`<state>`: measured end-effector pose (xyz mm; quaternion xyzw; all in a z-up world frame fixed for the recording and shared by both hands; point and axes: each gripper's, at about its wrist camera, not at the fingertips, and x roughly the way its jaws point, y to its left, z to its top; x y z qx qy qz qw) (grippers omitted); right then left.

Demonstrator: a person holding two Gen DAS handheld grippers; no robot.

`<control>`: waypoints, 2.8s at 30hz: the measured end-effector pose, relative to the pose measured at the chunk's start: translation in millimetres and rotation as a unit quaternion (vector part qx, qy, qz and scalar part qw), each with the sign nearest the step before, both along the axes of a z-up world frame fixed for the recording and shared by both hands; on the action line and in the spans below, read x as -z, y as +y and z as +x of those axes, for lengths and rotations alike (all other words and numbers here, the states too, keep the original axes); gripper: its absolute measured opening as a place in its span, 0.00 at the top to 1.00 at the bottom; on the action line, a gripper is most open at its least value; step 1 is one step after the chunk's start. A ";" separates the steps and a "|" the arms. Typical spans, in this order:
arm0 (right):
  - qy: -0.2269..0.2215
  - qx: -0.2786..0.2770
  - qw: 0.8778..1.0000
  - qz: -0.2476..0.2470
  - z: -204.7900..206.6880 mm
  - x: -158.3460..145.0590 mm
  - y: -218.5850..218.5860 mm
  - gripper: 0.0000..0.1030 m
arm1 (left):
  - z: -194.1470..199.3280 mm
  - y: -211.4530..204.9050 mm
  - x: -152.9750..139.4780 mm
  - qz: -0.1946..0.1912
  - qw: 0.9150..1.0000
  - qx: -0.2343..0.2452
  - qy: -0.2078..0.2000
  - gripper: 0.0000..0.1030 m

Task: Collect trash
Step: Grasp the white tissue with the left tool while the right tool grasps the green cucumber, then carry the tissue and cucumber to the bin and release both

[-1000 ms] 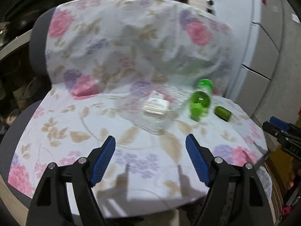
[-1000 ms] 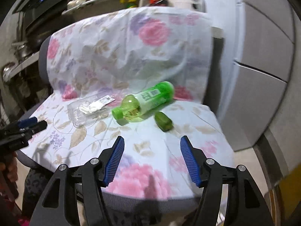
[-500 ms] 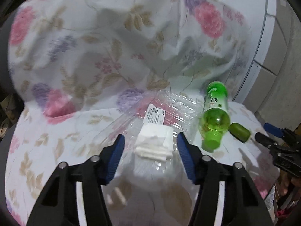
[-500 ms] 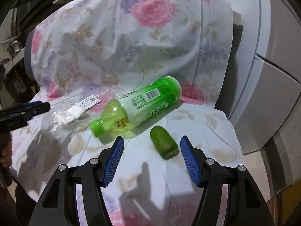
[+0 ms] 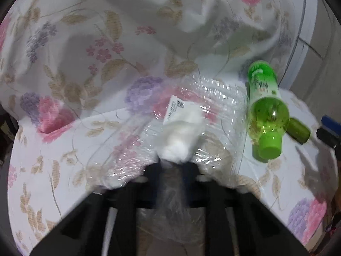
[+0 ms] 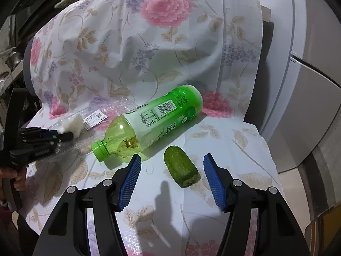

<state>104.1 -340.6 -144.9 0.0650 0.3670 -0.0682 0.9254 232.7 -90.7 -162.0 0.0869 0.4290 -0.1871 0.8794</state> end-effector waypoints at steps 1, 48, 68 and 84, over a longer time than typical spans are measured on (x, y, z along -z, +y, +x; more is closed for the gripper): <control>-0.001 0.000 1.000 -0.001 -1.1 -1.1 0.0 0.40 | -2.0 5.2 -6.4 -0.009 1.000 -0.006 -0.010 0.94; -0.071 0.004 0.997 0.026 -133.5 -46.9 45.6 0.68 | -168.0 9.6 -44.5 -0.143 0.987 0.068 -0.013 0.95; -0.076 0.252 0.965 -0.018 -338.2 -52.7 -35.6 0.68 | -298.6 -176.2 -46.7 -0.177 0.914 0.365 -0.002 0.95; -0.058 0.331 0.941 0.035 -381.5 2.5 -97.0 0.67 | -334.9 -288.2 9.5 -0.124 0.886 0.444 0.047 0.83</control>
